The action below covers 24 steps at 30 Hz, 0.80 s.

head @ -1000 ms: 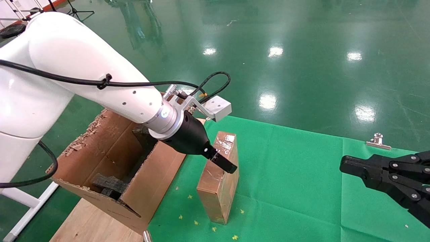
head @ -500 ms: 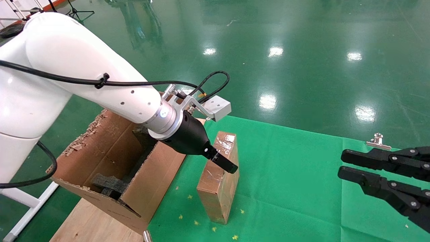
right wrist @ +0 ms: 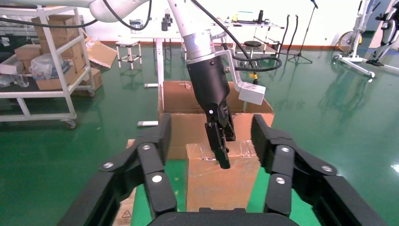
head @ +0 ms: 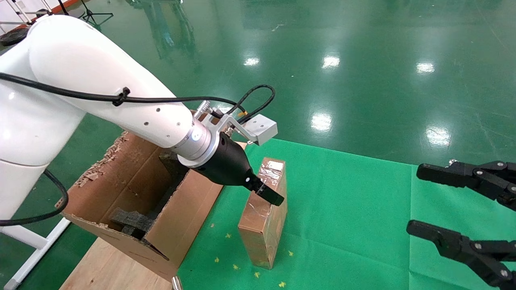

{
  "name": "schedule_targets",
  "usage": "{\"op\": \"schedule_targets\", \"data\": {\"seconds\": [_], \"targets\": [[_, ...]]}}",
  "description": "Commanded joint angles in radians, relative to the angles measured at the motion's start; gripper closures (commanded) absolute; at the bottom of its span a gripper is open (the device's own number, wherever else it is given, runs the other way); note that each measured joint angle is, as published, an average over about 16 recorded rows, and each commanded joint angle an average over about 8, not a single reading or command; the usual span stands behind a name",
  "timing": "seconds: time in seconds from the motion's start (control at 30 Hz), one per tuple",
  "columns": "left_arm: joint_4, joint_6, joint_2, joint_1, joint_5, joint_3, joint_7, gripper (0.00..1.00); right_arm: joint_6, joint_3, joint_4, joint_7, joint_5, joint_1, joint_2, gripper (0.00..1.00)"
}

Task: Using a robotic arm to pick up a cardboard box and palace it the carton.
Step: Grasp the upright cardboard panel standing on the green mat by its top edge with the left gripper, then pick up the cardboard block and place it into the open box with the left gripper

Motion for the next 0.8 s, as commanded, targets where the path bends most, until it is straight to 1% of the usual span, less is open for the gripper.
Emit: {"op": "schedule_targets", "data": {"seconds": [0.03, 0.3, 0.43, 0.6, 0.8], "targets": [[0.000, 0.000, 0.000, 0.000, 0.000, -0.001, 0.000, 1.00, 0.000, 0.000, 0.000, 0.000, 0.000, 0.000, 0.000, 0.00], [0.010, -0.004, 0.001, -0.001, -0.002, -0.001, 0.007, 1.00, 0.000, 0.000, 0.000, 0.000, 0.000, 0.000, 0.000, 0.00], [0.019, -0.014, -0.015, -0.011, -0.011, -0.007, 0.053, 1.00, 0.000, 0.000, 0.000, 0.000, 0.000, 0.000, 0.000, 0.00], [0.024, -0.043, -0.086, -0.042, -0.059, -0.050, 0.190, 1.00, 0.000, 0.000, 0.000, 0.000, 0.000, 0.000, 0.000, 0.00], [0.067, -0.074, -0.217, -0.125, -0.140, -0.145, 0.411, 1.00, 0.000, 0.000, 0.000, 0.000, 0.000, 0.000, 0.000, 0.00]]}}
